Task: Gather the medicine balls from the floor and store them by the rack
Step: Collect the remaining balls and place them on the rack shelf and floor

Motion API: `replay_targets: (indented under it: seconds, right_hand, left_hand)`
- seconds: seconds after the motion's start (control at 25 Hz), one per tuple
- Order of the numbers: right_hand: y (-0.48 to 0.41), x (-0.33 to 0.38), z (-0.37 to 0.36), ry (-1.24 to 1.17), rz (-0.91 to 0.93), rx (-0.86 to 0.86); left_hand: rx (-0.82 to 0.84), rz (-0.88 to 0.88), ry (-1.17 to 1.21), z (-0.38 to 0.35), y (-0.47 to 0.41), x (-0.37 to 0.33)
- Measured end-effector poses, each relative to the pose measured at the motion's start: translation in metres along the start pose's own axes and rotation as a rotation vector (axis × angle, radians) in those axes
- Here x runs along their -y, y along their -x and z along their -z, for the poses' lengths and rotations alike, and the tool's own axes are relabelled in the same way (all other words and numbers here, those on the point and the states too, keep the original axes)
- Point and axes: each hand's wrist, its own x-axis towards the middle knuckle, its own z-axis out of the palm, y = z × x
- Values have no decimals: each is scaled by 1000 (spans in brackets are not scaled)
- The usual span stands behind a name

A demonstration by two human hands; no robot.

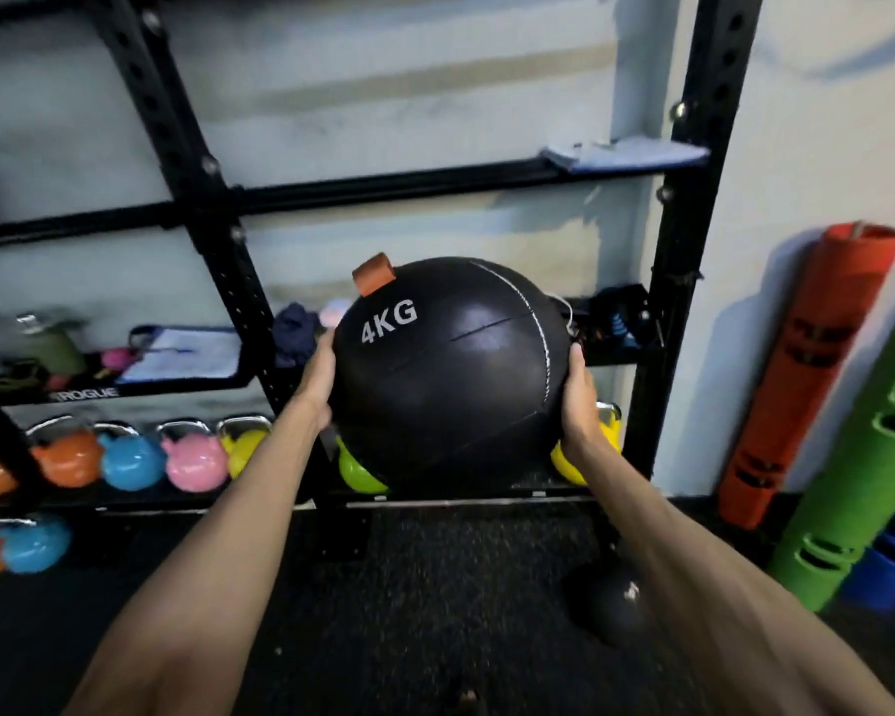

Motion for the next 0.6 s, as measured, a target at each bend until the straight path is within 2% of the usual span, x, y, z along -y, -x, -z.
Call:
replay_targets:
  seconds: [0.12,0.32,0.6]
  right_hand:
    - [10,89,-27,45,167,26]
    - [30,212,-56,23,397,126]
    - [39,354,-90,24,731,107]
  left_hand:
    - [12,-182,29,-4,20,-66]
    - [125,-448,24,-14,45,-168]
    - [68,-730,70,-27,35,-282]
